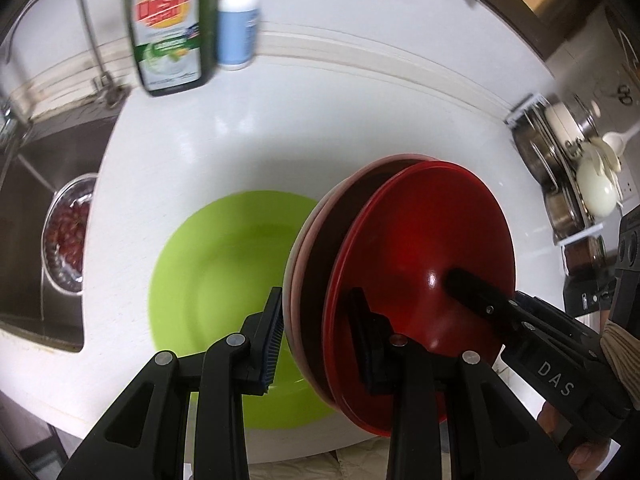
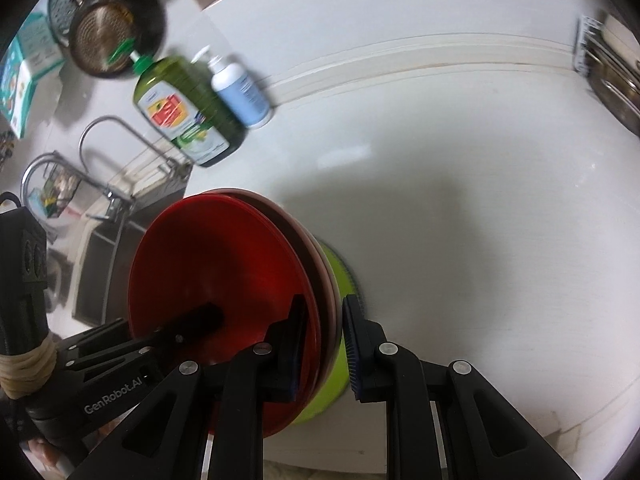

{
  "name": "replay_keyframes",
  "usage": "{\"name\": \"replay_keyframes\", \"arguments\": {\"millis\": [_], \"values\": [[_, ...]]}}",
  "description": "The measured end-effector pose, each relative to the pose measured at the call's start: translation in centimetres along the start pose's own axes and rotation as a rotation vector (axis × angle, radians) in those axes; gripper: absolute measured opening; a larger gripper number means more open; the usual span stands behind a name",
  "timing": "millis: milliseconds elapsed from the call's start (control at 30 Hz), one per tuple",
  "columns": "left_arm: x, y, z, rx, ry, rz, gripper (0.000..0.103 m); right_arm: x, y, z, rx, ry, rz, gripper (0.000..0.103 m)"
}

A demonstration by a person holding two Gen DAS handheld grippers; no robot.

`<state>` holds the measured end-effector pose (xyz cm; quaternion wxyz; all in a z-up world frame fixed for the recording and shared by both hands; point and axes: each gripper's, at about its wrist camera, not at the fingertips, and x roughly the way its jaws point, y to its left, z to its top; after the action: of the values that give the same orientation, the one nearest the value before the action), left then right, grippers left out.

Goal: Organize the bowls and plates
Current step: 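Lift the bowl stack with both grippers and carry it over the green plate, then lower the bowl stack onto the green plate and open both grippers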

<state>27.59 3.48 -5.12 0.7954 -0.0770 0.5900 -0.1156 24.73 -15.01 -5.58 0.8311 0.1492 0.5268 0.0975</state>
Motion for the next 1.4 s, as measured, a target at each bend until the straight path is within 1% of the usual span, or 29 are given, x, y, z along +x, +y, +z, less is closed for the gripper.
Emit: {"name": "replay_keyframes", "arguments": {"millis": [233,533,767,1133,1400], "values": [[0.2,3.4,-0.5,-0.047,0.023,0.018,0.031,2.1,2.3,-0.5,-0.028,0.052,0.011,0.02],[2.5,5.4,-0.8,-0.077,0.074,0.033,0.031,4.9,2.9,-0.8,-0.007,0.113,0.005,0.02],[4.3,6.0,-0.9,-0.078,0.12,0.032,0.031,6.4,2.9,-0.8,0.004,0.142,-0.016,0.02],[5.7,6.6,-1.0,-0.075,0.16,0.028,0.031,7.8,3.0,-0.9,0.01,0.175,-0.033,0.02],[6.0,7.2,-0.6,-0.053,0.165,0.008,0.032,7.7,3.3,-0.9,0.002,0.154,-0.04,0.02]]}}
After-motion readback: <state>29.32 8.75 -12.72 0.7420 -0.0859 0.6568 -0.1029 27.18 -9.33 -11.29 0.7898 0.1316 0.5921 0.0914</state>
